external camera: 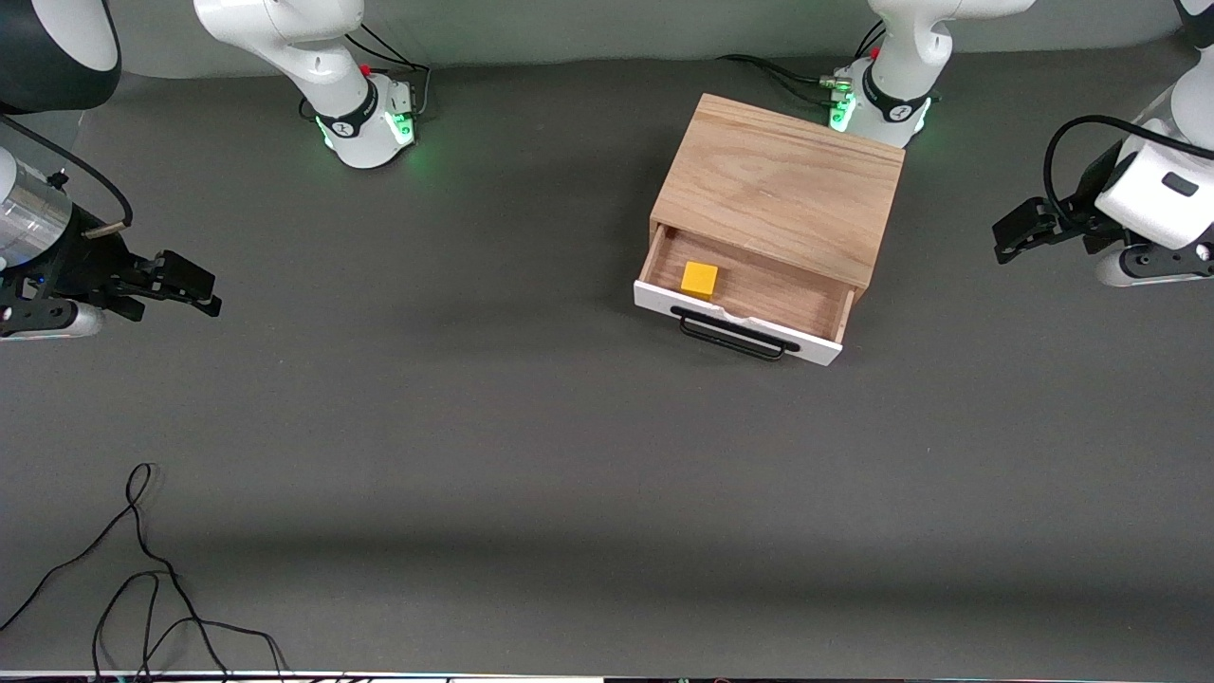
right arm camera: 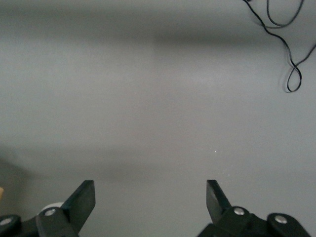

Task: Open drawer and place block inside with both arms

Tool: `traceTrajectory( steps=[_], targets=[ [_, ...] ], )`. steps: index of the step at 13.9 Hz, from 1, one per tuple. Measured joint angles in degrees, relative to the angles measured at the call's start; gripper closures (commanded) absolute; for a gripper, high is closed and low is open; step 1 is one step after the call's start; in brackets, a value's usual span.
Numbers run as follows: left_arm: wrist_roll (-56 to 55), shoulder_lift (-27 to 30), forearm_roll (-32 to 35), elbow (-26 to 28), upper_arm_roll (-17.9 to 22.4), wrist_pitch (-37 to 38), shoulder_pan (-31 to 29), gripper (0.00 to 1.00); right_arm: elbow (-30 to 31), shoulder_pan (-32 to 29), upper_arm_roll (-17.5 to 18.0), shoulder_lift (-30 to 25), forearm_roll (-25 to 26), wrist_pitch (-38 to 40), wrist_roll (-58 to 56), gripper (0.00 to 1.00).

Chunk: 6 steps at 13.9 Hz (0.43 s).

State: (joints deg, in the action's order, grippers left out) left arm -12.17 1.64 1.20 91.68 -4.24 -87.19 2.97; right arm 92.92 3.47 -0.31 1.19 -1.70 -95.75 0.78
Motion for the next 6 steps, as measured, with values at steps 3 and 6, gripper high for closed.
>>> traceTrajectory(
  steps=[3,6],
  targets=[
    [0.0,0.0,-0.02,0.0,0.0,0.0,0.0,0.0,-0.96,-0.64,-0.01,-0.05,0.04,2.72,-1.19,0.0],
    [0.0,0.0,-0.04,0.0,0.0,-0.1,0.0,0.0,-1.76,-1.23,-0.01,-0.12,0.04,3.49,-1.51,0.0]
  ],
)
